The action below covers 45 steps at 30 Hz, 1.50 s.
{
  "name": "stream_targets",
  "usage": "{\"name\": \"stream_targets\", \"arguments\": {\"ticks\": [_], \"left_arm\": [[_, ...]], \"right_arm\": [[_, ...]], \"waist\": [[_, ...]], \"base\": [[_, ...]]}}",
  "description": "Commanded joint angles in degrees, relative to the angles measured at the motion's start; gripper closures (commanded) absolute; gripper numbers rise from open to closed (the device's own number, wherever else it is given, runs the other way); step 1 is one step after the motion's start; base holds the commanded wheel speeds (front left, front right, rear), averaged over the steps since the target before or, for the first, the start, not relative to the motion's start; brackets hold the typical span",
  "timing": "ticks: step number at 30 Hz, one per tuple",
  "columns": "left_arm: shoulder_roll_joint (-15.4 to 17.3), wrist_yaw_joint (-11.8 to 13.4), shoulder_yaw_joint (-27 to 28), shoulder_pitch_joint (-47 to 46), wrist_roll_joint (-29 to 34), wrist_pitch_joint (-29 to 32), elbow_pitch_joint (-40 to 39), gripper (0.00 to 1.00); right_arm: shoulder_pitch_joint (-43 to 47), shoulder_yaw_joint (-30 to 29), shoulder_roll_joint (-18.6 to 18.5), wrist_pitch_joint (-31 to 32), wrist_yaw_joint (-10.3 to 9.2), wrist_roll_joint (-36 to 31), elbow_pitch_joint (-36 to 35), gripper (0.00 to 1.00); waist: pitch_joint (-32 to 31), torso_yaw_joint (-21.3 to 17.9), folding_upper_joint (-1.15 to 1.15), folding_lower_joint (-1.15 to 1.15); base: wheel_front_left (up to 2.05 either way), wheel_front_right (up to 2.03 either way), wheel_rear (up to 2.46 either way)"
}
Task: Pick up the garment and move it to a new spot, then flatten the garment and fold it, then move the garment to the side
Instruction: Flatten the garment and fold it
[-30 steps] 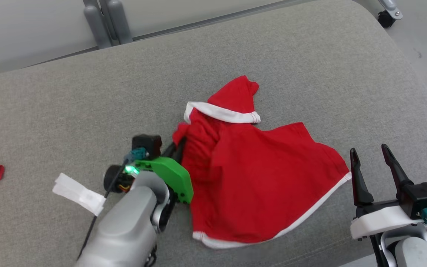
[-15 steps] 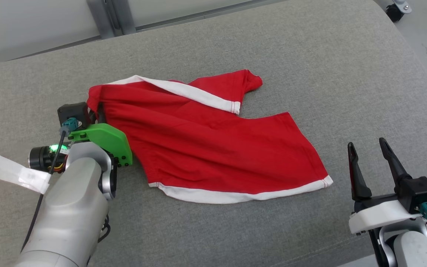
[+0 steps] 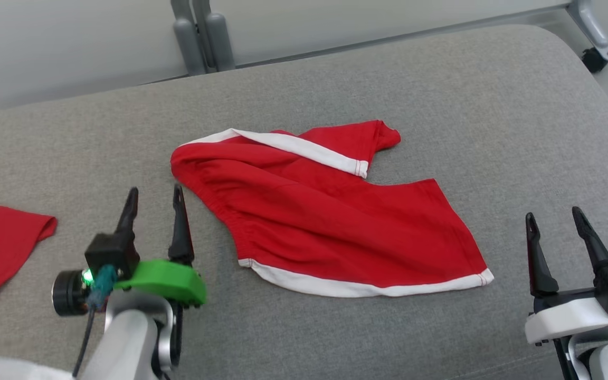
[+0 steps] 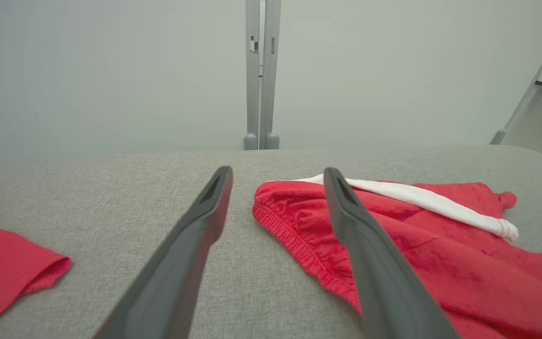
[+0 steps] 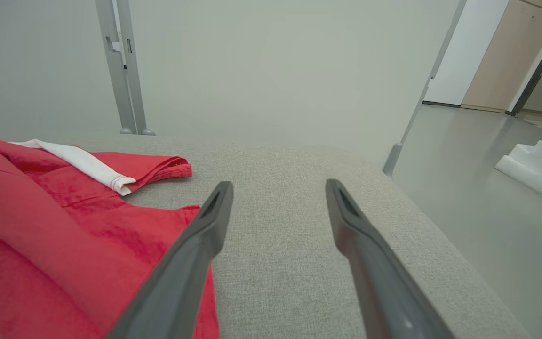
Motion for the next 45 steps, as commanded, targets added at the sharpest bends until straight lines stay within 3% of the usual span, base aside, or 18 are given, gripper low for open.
{"name": "stream_targets", "arguments": {"ticks": [1,8,14,18,24,34,38,45], "left_arm": [[-0.57,-0.67,0.67,3.8,1.88,0.03,-3.3,0.0],[-3.36,-4.9,4.39,19.35,7.73,0.02,-16.42,0.0],[-4.36,-11.22,7.65,25.45,10.6,0.01,-15.88,0.0],[-5.2,-13.89,10.81,27.63,12.19,0.01,-15.45,0.0],[-6.31,-15.48,15.21,28.57,13.55,0.01,-17.3,0.0],[-6.7,-15.83,16.09,28.06,13.6,0.01,-16.93,0.0],[-6.72,-15.55,13.77,25.78,13.89,0.01,-14.91,0.0],[-6.63,-16.88,4.36,16.47,14.21,1.36,-4.67,0.0]], "right_arm": [[0.79,-0.6,-0.61,-0.17,-0.1,-0.33,-0.22,0.0],[2.94,-1.72,-2.57,-0.18,-0.1,0.81,0.06,0.0],[4.73,-0.67,-2.46,-0.18,-0.1,1.51,2.52,0.0],[5.68,-0.88,-1.57,-0.17,-0.1,1.82,4.51,0.0],[6.85,-0.49,-0.13,-0.17,-0.1,1.71,5.91,0.0],[5.24,-0.02,-0.17,-0.17,-0.1,3.18,7.15,0.0],[2.95,2.96,-3.52,1.2,-0.09,4.43,14.58,0.0],[-3.85,13.81,-11.3,12.02,-0.11,9.86,21.59,0.0]], "waist": [[-2.79,2.82,0.0,0.0],[-6.16,7.33,0.0,0.0],[-7.39,9.92,0.0,0.0],[-8.04,10.55,0.0,0.0],[-8.55,10.96,0.0,0.0],[-8.12,9.56,0.0,0.0],[-6.39,8.4,0.0,0.0],[-1.93,7.53,0.0,0.0]], "base": [[0.0,0.0,0.0],[0.0,0.0,0.0],[0.0,0.0,0.0],[0.0,0.0,0.0],[0.0,0.0,0.0],[0.0,0.0,0.0],[0.0,0.0,0.0],[0.0,0.0,0.0]]}}
